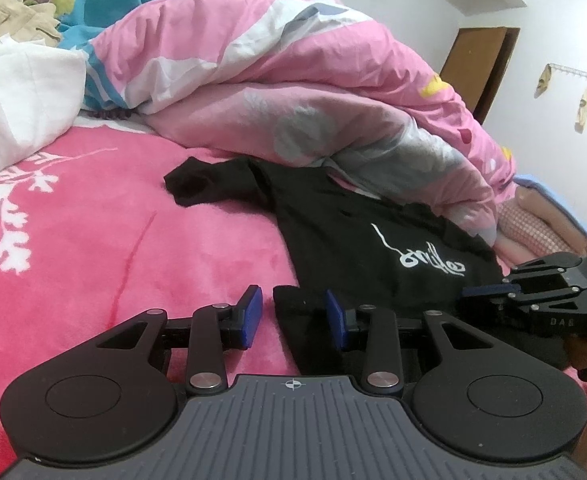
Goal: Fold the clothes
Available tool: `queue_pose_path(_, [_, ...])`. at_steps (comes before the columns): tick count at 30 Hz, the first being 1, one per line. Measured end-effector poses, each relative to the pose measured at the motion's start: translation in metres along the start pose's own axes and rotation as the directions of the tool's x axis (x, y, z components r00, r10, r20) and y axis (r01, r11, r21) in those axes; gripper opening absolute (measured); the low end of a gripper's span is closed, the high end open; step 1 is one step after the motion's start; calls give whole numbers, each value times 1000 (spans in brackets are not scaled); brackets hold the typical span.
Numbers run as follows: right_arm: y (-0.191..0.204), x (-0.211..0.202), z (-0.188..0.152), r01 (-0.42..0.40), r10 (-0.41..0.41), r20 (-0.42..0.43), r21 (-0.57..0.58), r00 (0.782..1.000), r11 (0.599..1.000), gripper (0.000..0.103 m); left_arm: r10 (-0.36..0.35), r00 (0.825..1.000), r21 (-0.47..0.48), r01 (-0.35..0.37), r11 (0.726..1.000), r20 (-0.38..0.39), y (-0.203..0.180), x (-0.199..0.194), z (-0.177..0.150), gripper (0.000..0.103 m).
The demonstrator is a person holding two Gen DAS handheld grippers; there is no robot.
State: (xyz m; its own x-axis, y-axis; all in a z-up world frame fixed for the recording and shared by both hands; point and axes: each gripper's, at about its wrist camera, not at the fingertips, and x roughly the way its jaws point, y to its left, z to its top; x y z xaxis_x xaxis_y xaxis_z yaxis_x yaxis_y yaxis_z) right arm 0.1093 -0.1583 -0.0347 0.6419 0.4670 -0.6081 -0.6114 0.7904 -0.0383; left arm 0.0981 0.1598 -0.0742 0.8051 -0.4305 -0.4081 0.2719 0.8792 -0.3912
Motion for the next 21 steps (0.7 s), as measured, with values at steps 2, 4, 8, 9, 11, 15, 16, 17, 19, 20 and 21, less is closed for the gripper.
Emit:
queue_pose_path(2, [-2,-1,2,13,-13,16,8,1000,1000,0,0,1000,-4,0,1000,5,0,-1,1,35])
queue_pose_path(4, [-4,-2,4,22,-22,28,20,999,1000,0,-6,1000,-9,6,1000,5,1,-1,1,35])
queue_pose_path(8, [-11,3,1,32,-33,26,60,999,998,0,-17,1000,-23,17,1000,-16,2,2,2,37])
queue_pose_path(9, [-13,5,0,33,-34,20,69,999,997,0,-17,1000,-27,16,999,-24,2,3,2,38])
queue_pose_path(11, [-14,8,-2,27,-28,16,81,999,996,0,-19,999,-34,18,999,-32,3,4,1,38])
queue_pose_path(15, [-13,12,-5,26,-26,4,88,1000,996,0,-16,999,-18,16,1000,-37,1,5,1,38])
queue_pose_path(16, [-14,13,-6,31,-30,-7,94,1000,995,1,-12,999,-12,12,1000,-38,0,6,1,38])
queue_pose_path(17, [-15,12,-7,44,-43,-14,107,999,993,2,-8,999,-9,8,1000,-39,0,6,1,38])
queue_pose_path(19, [-19,5,-8,77,-76,-16,135,997,988,3,-3,999,-11,3,1000,-39,0,7,1,38])
queue_pose_path(20, [-25,-7,-9,102,-104,5,164,995,981,4,-2,999,-17,1,1000,-38,1,7,1,38])
queue_pose_path(21, [-31,-20,-11,127,-136,29,198,990,972,4,0,999,-22,0,1000,-37,1,6,1,38])
